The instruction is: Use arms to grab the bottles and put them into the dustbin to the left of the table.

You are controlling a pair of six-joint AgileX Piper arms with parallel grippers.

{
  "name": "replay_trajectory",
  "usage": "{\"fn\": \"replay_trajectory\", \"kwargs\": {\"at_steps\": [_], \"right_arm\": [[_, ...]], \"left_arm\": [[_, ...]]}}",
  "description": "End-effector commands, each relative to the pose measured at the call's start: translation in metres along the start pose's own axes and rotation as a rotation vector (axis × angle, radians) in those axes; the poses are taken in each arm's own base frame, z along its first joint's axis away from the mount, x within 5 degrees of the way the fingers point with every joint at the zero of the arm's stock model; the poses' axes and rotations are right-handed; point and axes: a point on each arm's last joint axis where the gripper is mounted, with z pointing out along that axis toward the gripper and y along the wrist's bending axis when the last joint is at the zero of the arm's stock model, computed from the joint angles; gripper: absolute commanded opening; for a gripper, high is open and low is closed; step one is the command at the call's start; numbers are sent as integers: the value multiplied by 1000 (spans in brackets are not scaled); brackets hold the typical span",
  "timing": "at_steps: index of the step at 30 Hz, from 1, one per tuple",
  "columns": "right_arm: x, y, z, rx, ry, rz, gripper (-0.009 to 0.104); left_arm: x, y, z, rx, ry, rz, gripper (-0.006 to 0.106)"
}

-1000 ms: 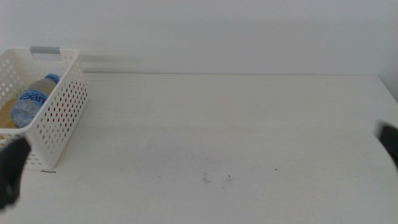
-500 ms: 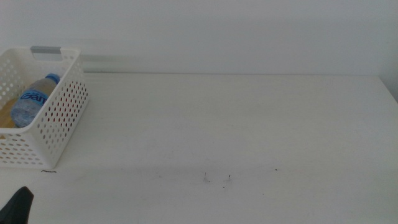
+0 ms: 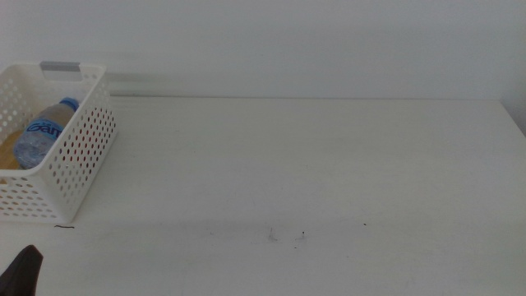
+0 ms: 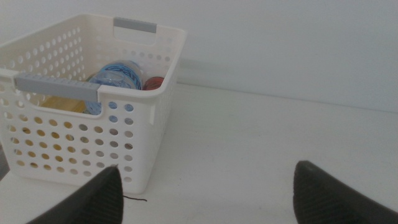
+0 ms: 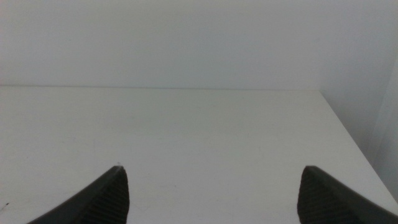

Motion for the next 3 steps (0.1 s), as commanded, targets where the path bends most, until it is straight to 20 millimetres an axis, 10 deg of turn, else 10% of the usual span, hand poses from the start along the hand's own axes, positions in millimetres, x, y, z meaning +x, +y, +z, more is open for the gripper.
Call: {"fn": "replay_trajectory", "kwargs": {"at_steps": [1, 3], "right_arm": [[0, -1, 0, 10, -11, -16, 91], [0, -1, 0, 10, -11, -16, 91]], "left_arm": [[-1, 0, 0, 1, -17, -7, 94], [-1, 0, 0, 0, -18, -3, 94]]}}
